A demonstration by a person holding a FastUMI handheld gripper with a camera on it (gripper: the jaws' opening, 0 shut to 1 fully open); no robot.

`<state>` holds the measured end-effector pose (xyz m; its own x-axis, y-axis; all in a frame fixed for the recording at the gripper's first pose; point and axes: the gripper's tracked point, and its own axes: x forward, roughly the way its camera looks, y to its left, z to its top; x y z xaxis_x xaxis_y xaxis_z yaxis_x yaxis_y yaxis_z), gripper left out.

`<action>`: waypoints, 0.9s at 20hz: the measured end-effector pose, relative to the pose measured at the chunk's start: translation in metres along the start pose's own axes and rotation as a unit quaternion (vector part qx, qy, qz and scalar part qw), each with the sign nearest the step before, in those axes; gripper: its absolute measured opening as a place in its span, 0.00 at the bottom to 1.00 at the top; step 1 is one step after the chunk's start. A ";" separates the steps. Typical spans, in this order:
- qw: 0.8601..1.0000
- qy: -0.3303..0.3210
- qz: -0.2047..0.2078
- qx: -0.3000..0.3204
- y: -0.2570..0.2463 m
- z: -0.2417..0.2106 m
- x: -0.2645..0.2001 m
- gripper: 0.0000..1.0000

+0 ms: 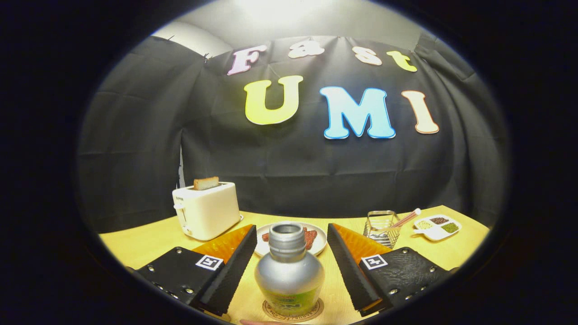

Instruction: Take the bottle from table, then pour the juice into the cup, finally place the bottle on the coaster

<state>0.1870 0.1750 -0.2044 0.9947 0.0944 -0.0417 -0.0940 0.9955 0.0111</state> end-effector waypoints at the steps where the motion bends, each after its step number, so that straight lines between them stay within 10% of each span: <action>1: 1.000 -0.002 0.000 0.004 -0.002 0.015 -0.009 0.96; 11: 0.994 -0.078 -0.068 -0.023 -0.075 0.202 -0.103 0.96; 18: 0.993 -0.062 -0.098 -0.018 -0.112 0.227 -0.139 0.96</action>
<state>0.0687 0.0484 0.0266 0.9913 -0.1015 0.0840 0.1036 0.9944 -0.0208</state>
